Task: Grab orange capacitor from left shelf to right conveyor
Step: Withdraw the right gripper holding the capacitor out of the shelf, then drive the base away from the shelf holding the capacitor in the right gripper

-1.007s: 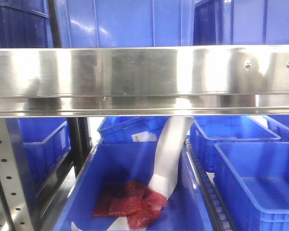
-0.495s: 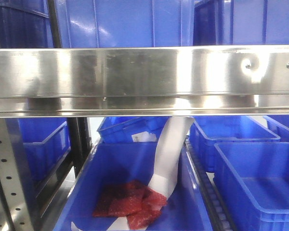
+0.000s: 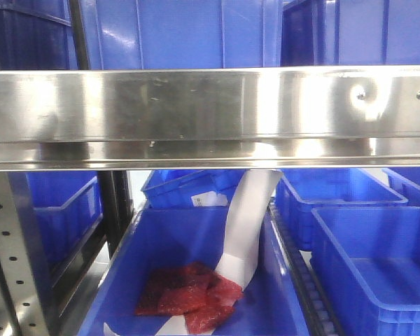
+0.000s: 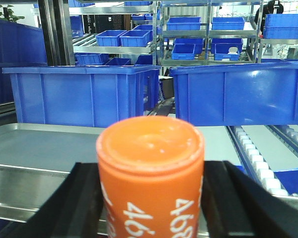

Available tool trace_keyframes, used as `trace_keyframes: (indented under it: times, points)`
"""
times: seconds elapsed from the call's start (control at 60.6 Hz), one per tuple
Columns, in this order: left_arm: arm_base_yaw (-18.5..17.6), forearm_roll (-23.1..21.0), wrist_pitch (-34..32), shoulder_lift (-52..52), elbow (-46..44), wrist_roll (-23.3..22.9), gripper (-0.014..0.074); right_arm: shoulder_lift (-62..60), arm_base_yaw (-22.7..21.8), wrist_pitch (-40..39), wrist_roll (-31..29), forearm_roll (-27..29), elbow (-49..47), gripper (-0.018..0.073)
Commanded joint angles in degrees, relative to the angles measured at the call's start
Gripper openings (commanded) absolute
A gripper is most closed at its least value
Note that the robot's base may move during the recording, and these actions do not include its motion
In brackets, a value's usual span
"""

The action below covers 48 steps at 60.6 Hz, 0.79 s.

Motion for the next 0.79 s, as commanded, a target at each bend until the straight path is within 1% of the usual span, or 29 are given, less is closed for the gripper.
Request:
trace_keyframes:
  times: [0.0, 0.776]
  points:
    - [0.2, -0.1, -5.0, -0.6, -0.3, -0.1, -0.0127, 0.8, -0.4, -5.3, -0.1, -0.4, -1.6, 0.0067]
    - [-0.2, -0.1, -5.0, -0.6, -0.3, -0.1, -0.0127, 0.8, -0.4, -5.3, -0.1, -0.4, -1.6, 0.0067]
